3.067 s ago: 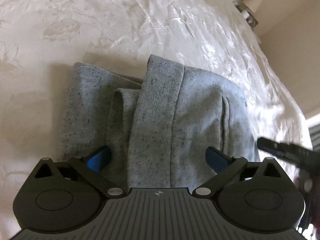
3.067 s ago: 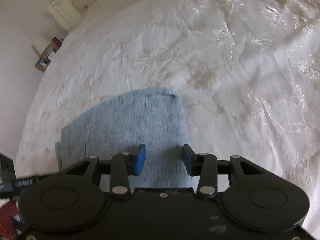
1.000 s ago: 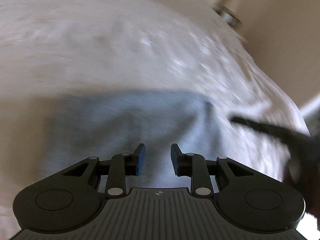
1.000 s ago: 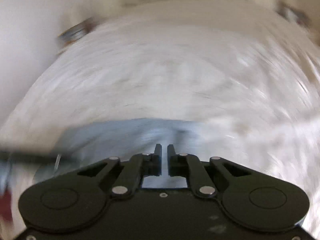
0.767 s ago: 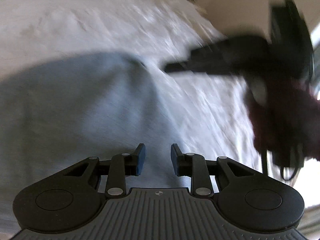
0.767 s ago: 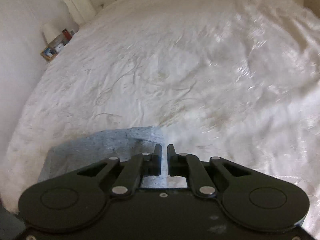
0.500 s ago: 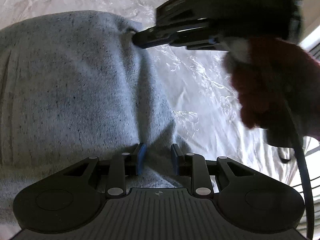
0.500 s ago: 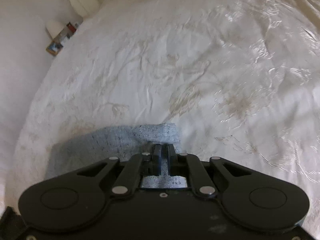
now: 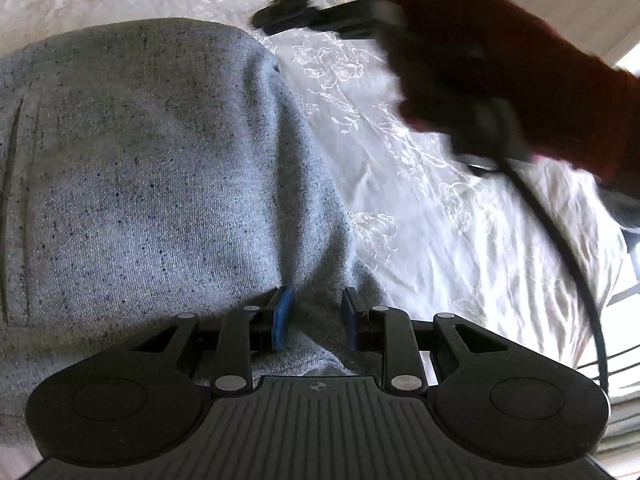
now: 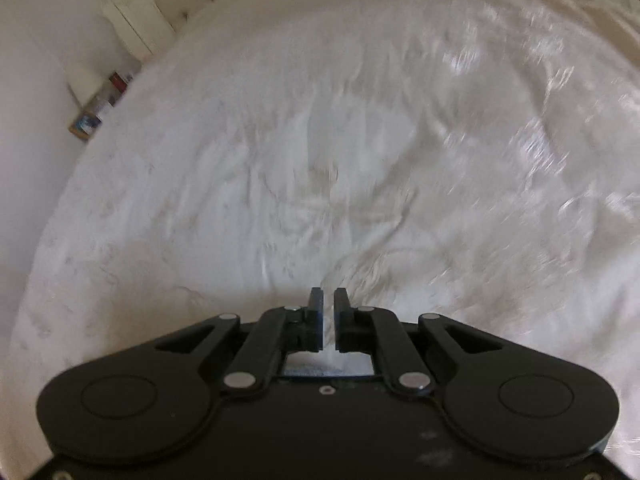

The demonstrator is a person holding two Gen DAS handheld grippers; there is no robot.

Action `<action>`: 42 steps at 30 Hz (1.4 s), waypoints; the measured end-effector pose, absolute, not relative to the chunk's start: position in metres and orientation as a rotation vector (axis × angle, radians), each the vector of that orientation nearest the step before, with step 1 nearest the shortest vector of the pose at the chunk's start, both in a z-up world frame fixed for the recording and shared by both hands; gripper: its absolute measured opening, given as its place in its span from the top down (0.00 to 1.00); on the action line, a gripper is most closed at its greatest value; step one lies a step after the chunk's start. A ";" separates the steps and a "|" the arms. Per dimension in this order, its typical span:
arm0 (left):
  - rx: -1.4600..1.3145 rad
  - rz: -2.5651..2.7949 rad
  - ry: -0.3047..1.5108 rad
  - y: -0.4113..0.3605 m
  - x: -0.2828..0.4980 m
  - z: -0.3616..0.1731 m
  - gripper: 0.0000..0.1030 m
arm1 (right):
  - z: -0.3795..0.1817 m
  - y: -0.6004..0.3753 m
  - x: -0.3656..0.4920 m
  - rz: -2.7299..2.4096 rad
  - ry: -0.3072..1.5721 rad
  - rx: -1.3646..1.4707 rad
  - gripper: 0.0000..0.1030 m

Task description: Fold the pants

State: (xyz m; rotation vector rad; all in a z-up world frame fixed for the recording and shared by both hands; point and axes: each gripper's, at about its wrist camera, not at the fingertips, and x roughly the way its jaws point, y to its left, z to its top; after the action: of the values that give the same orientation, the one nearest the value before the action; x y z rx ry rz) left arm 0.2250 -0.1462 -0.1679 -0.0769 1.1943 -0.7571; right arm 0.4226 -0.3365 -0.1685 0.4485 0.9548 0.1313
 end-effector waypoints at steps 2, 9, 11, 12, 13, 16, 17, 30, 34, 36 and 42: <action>-0.082 -0.758 1.194 -0.144 0.226 -0.162 0.74 | -0.157 -0.347 0.408 0.158 0.952 0.436 0.86; -0.084 -0.762 1.186 -0.134 0.223 -0.161 0.74 | -0.170 -0.354 0.377 0.232 1.059 0.417 0.90; -0.082 -0.762 1.186 -0.135 0.221 -0.163 0.74 | -0.185 -0.346 0.383 0.230 1.093 0.415 0.91; -0.080 -0.760 1.187 -0.135 0.219 -0.164 0.74 | -0.191 -0.343 0.389 0.225 1.104 0.424 0.91; -0.078 -0.757 1.188 -0.135 0.218 -0.165 0.74 | -0.197 -0.340 0.396 0.218 1.110 0.436 0.91; -0.065 -0.754 1.186 -0.135 0.215 -0.168 0.74 | -0.203 -0.336 0.416 0.197 1.104 0.465 0.91; -0.059 -0.754 1.190 -0.136 0.214 -0.169 0.74 | -0.203 -0.336 0.423 0.192 1.098 0.469 0.93; -0.105 -0.742 1.147 -0.123 0.218 -0.143 0.73 | -0.167 -0.384 0.359 0.242 1.022 0.511 0.59; -0.126 -0.694 1.043 -0.092 0.214 -0.116 0.64 | -0.167 -0.387 0.320 0.233 1.023 0.506 0.45; -0.141 -0.639 1.001 -0.071 0.218 -0.106 0.56 | -0.171 -0.386 0.305 0.232 1.029 0.530 0.44; -0.150 -0.370 0.993 0.004 0.243 -0.115 0.52 | -0.188 -0.360 0.274 0.224 1.091 0.573 0.36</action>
State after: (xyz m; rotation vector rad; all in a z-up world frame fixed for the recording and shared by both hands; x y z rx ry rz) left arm 0.2428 0.0041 -0.1148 -0.1497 0.9934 -0.3698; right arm 0.2738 -0.3595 -0.1875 0.5734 1.0909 0.2241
